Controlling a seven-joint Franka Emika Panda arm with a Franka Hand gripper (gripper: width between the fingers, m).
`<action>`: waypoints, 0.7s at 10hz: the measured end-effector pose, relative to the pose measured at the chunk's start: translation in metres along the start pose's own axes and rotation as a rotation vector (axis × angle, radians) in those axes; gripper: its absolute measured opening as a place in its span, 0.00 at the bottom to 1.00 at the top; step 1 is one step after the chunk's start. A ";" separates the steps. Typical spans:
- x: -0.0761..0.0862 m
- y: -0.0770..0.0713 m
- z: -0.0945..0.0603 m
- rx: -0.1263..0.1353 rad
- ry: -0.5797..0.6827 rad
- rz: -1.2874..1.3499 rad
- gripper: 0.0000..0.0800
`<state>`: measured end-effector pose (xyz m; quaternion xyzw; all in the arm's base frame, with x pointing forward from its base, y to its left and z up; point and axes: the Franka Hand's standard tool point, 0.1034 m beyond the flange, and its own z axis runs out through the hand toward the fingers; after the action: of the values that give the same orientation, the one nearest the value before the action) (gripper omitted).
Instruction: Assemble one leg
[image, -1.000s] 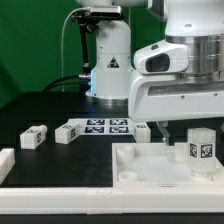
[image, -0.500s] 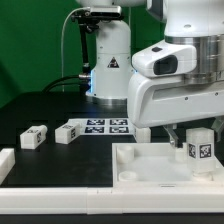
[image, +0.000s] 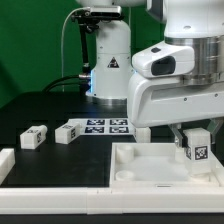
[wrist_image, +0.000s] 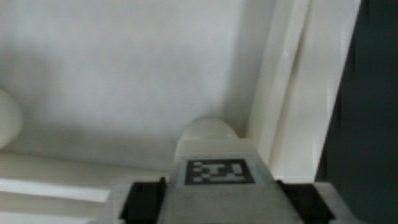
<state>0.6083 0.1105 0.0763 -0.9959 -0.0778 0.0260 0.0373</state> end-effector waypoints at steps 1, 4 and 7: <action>0.000 -0.001 0.001 0.005 0.000 0.156 0.36; 0.009 -0.005 0.002 0.014 0.044 0.610 0.36; 0.012 -0.009 0.001 0.032 0.049 0.996 0.36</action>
Offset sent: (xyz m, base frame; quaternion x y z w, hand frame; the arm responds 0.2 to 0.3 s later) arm 0.0099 -0.0135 -0.0216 -0.0124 0.0566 0.3553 0.9330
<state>0.6186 0.1214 0.0751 -0.9117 0.4087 0.0183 0.0373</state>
